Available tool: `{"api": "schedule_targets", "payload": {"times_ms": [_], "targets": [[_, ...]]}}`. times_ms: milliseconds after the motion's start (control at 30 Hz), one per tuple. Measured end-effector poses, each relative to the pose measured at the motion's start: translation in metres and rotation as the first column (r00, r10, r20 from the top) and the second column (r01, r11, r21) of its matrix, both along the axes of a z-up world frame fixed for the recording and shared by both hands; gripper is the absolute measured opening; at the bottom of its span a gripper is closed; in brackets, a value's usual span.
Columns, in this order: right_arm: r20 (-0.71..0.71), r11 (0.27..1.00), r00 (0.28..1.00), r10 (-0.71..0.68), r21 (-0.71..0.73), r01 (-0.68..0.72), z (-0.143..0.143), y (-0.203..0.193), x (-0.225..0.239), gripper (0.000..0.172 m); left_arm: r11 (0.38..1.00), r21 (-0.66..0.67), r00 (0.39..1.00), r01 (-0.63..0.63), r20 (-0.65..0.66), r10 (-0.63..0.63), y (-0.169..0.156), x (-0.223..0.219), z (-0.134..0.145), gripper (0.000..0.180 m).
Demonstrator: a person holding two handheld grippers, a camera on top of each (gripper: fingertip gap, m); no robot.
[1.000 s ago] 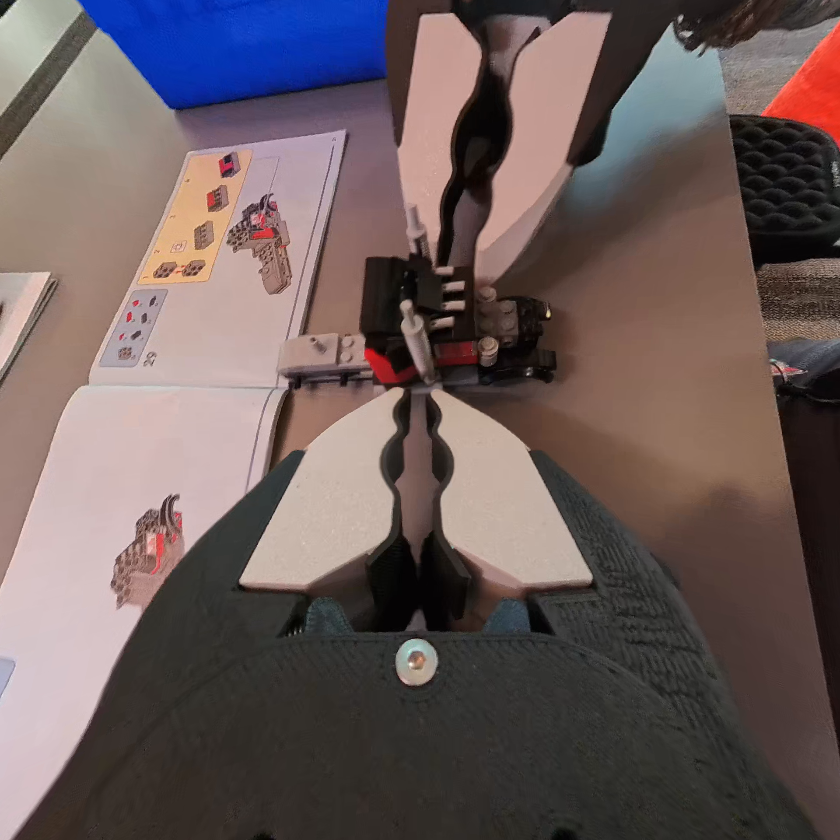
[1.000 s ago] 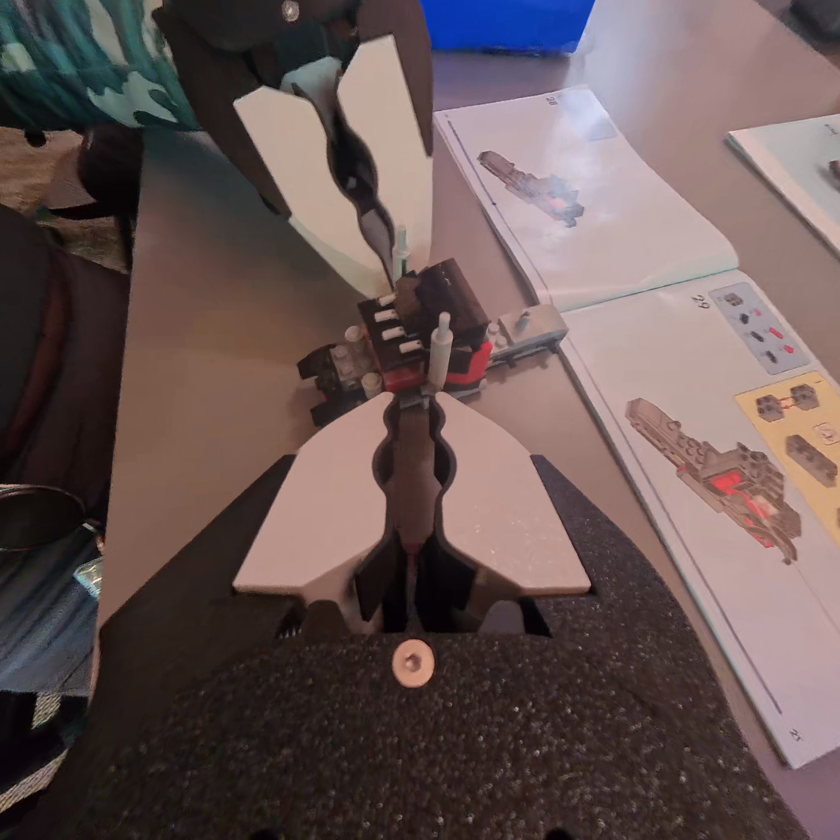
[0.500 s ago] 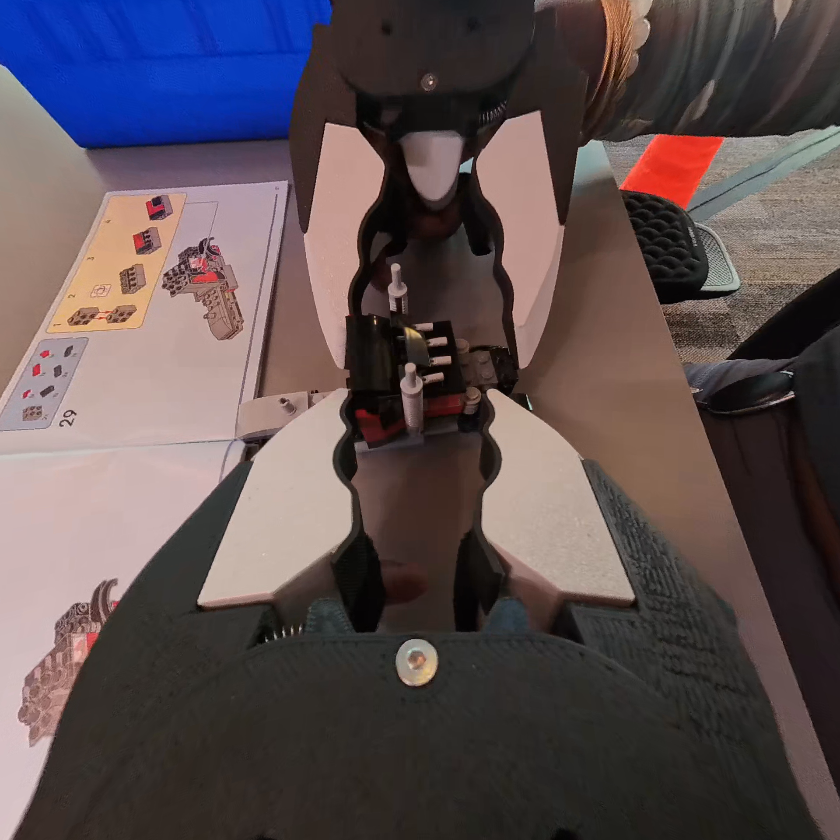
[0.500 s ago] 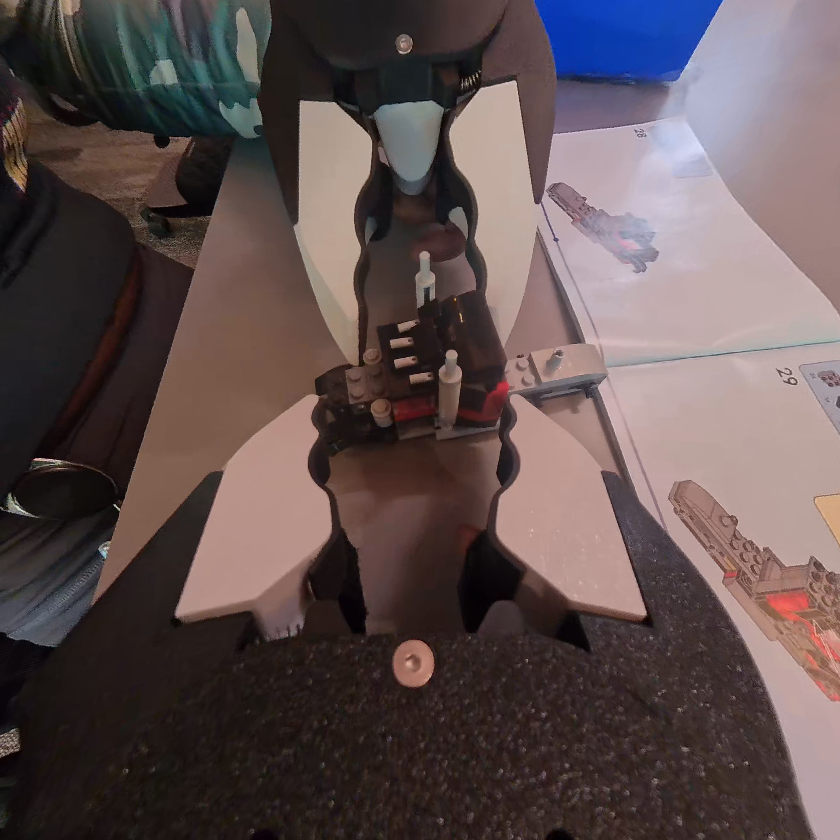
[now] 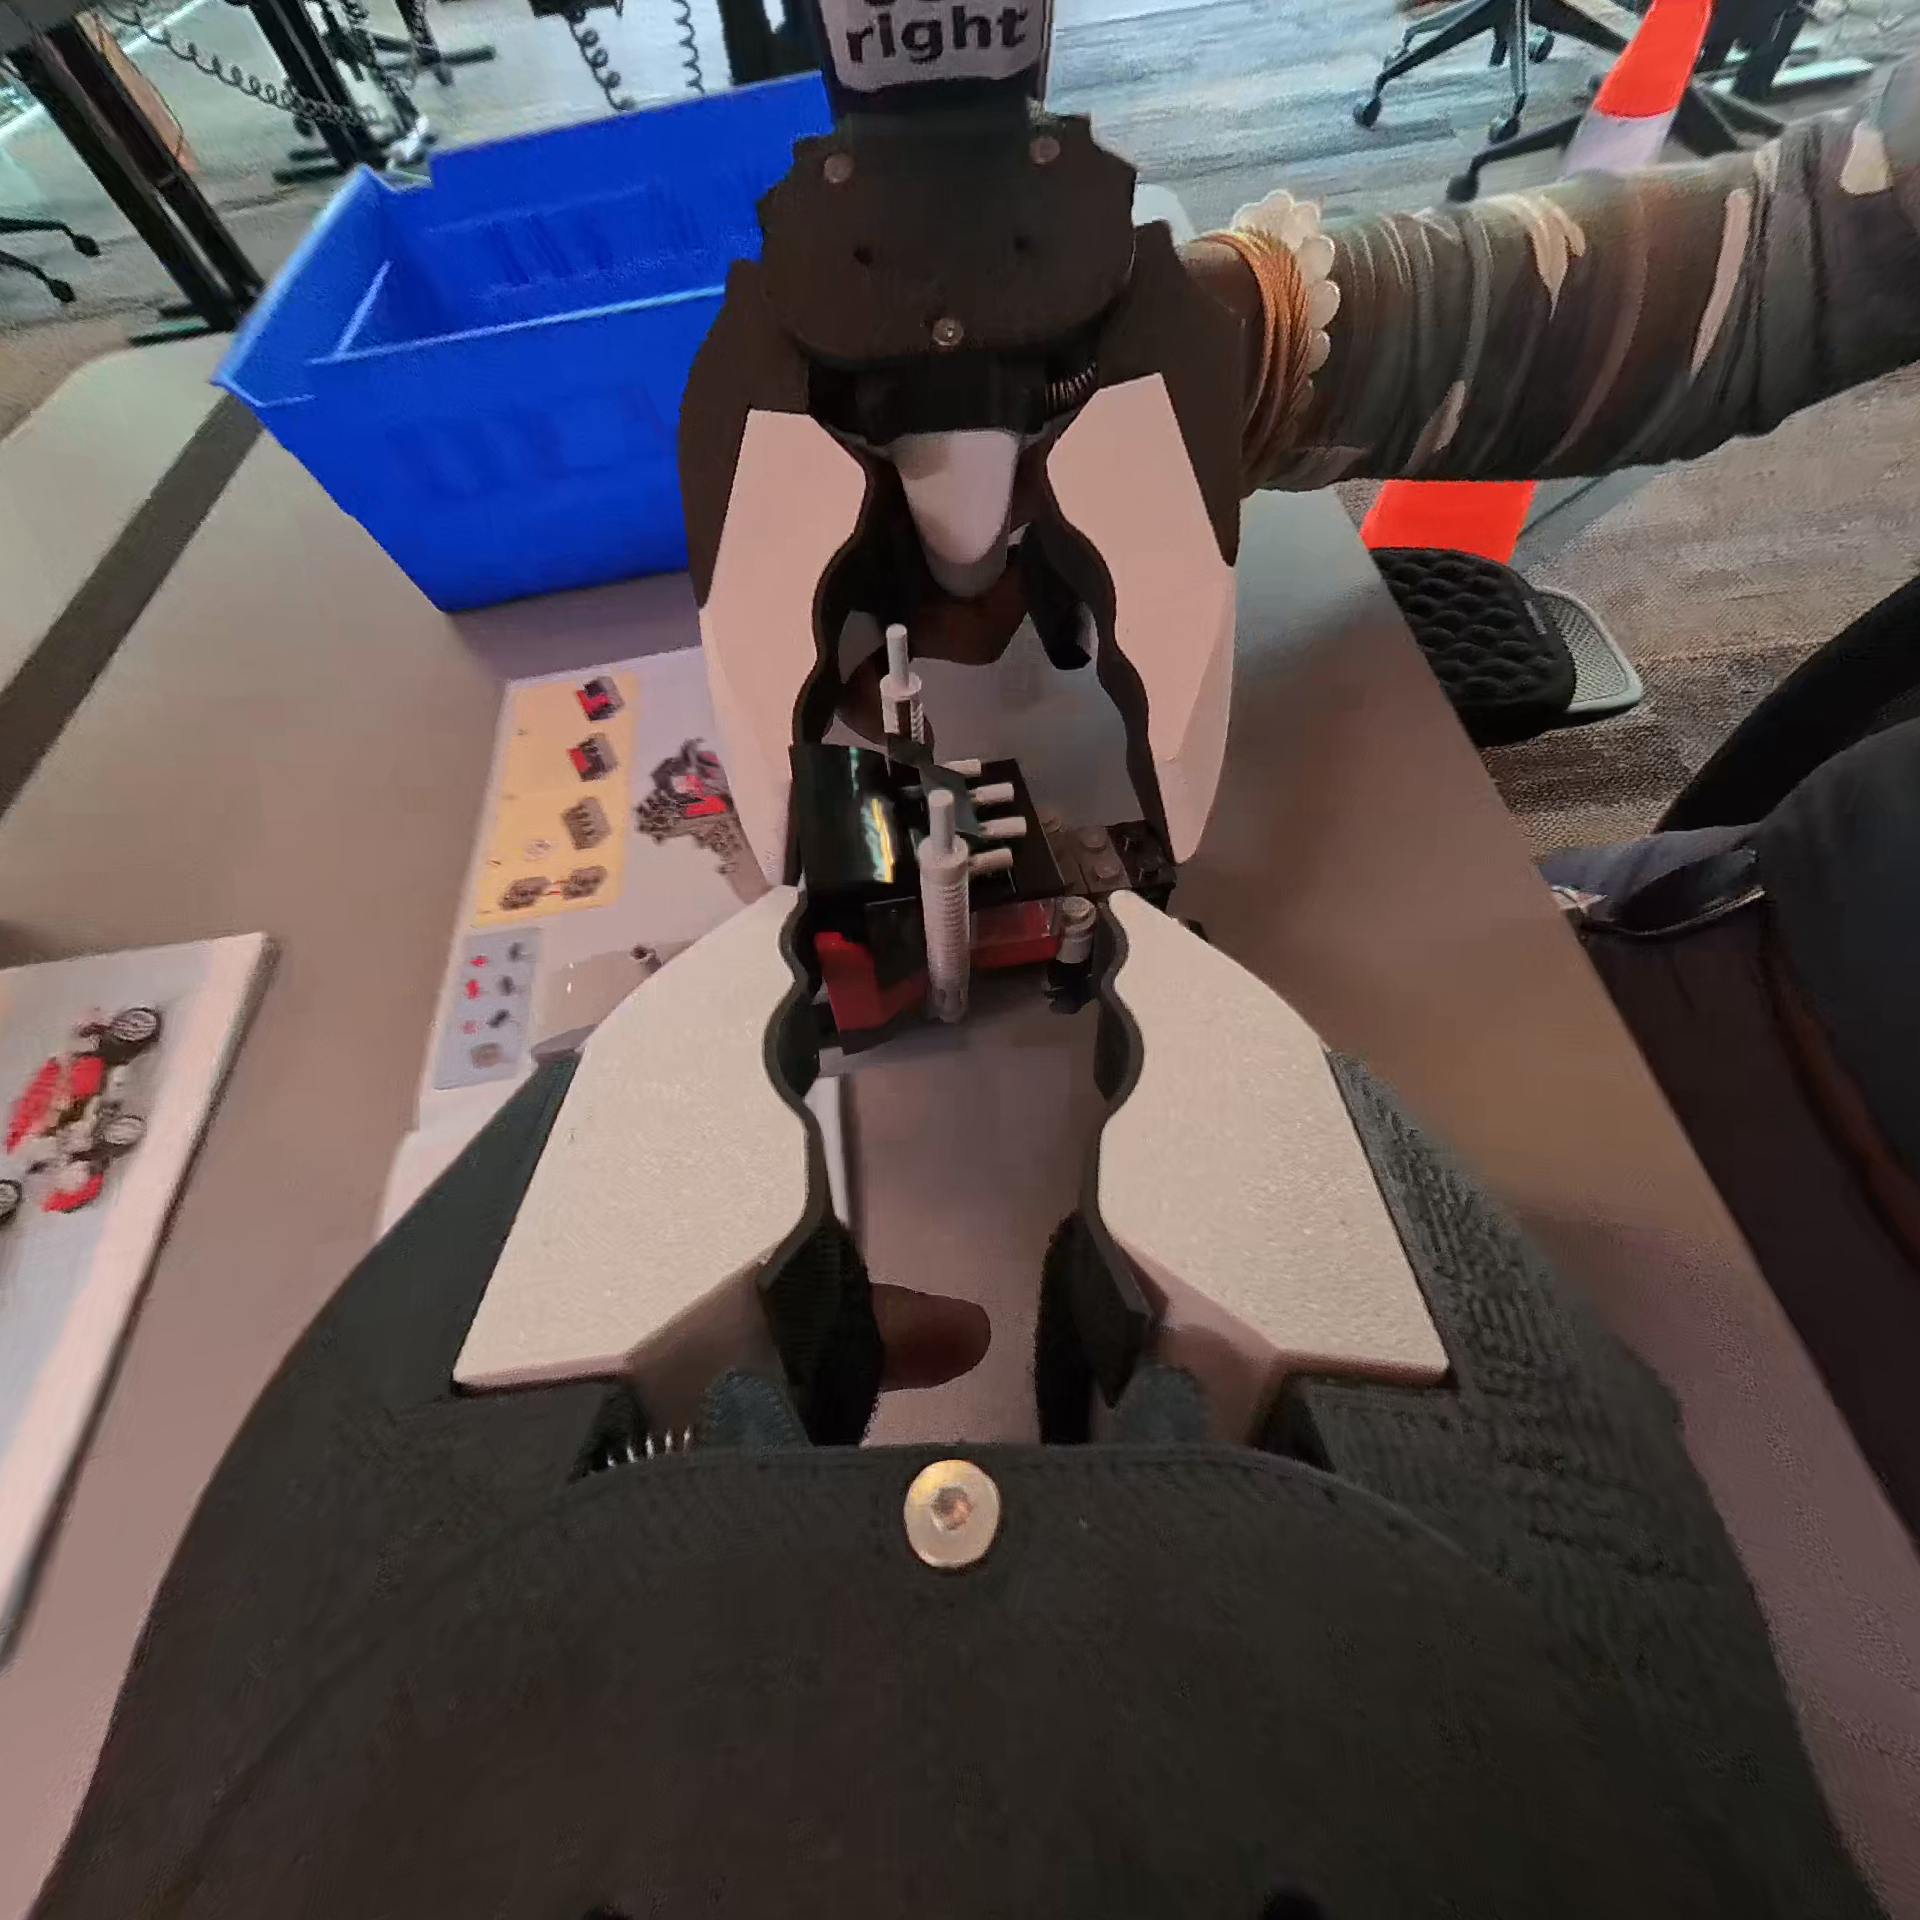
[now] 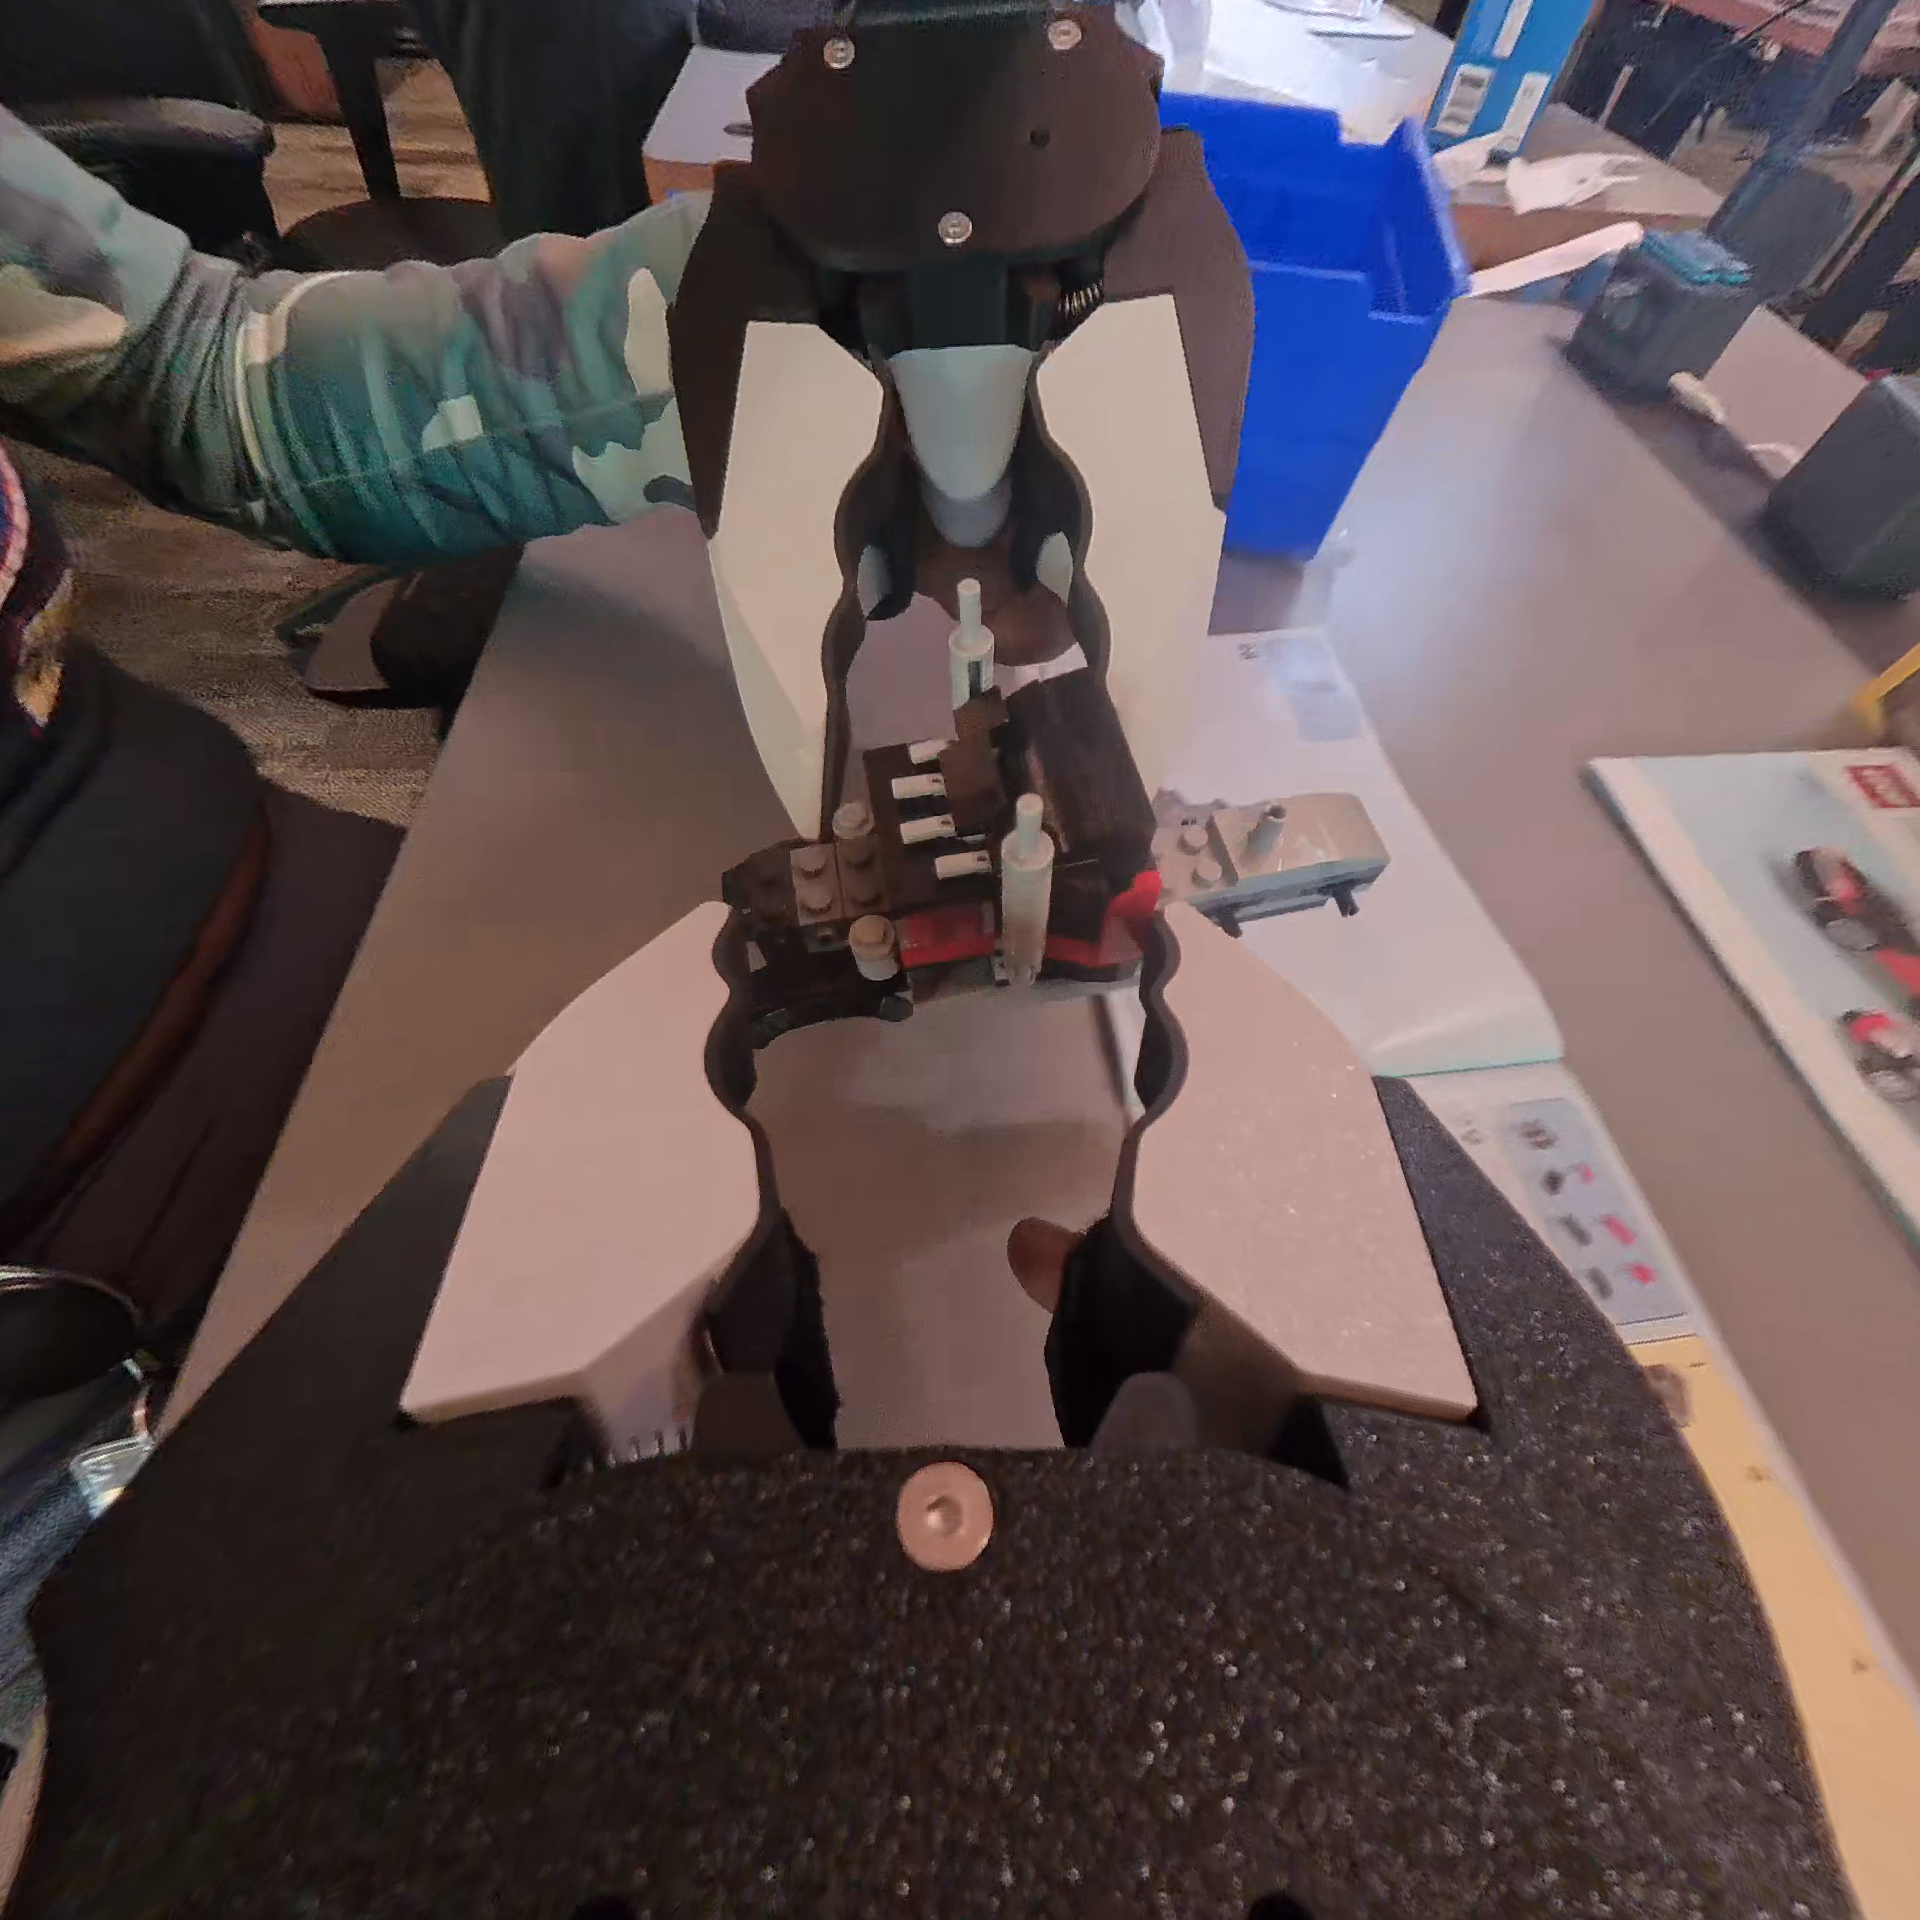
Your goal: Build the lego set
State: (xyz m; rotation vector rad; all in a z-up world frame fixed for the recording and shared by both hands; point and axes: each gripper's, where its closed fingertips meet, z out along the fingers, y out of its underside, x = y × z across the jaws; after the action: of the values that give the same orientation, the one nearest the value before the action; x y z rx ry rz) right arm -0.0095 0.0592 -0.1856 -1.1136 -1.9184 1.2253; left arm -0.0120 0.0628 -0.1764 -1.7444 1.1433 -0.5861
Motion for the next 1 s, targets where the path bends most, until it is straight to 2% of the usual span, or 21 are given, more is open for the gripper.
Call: {"api": "schedule_targets", "payload": {"times_ms": [133, 233, 433, 633, 767, 867, 933, 1000], "targets": [[-0.007, 0.999, 1.0, -0.01, -0.041, 0.01, 0.01, 0.031, -0.023, 0.073, 0.999, -0.029, 1.0, 0.023, 0.018, -0.023, 0.032, -0.024, 0.008, 0.051], [0.021, 0.999, 0.999, -0.036, -0.039, 0.037, 0.005, 0.059, -0.045, 0.072, 0.998, -0.046, 0.999, 0.034, 0.024, -0.033, 0.062, -0.047, 0.0, 0.051], [0.14, 0.998, 0.988, -0.066, -0.01, 0.068, -0.03, 0.12, -0.09, 0.072, 0.985, -0.174, 1.0, -0.012, 0.016, 0.015, 0.119, -0.093, -0.042, 0.05], [0.2, 0.997, 0.977, -0.07, 0.033, 0.064, -0.06, 0.142, -0.106, 0.073, 0.98, -0.195, 0.998, -0.033, -0.052, 0.023, 0.137, -0.108, -0.068, 0.05], [0.169, 0.998, 0.984, -0.054, -0.013, 0.057, -0.058, 0.145, -0.104, 0.073, 0.976, -0.208, 0.998, -0.059, -0.015, 0.057, 0.139, -0.112, -0.066, 0.053], [0.09, 0.994, 0.994, -0.055, -0.091, 0.063, -0.04, 0.147, -0.102, 0.075, 0.978, -0.196, 0.996, -0.069, 0.037, 0.078, 0.137, -0.113, -0.059, 0.06], [0.005, 0.989, 0.995, -0.1, -0.113, 0.1, -0.023, 0.154, -0.105, 0.063, 0.982, -0.17, 0.991, -0.082, 0.087, 0.098, 0.137, -0.113, -0.051, 0.06], [-0.102, 0.99, 0.988, -0.112, -0.093, 0.103, -0.006, 0.156, -0.106, 0.04, 0.985, -0.136, 0.987, -0.105, 0.109, 0.12, 0.14, -0.113, -0.048, 0.055]]}}
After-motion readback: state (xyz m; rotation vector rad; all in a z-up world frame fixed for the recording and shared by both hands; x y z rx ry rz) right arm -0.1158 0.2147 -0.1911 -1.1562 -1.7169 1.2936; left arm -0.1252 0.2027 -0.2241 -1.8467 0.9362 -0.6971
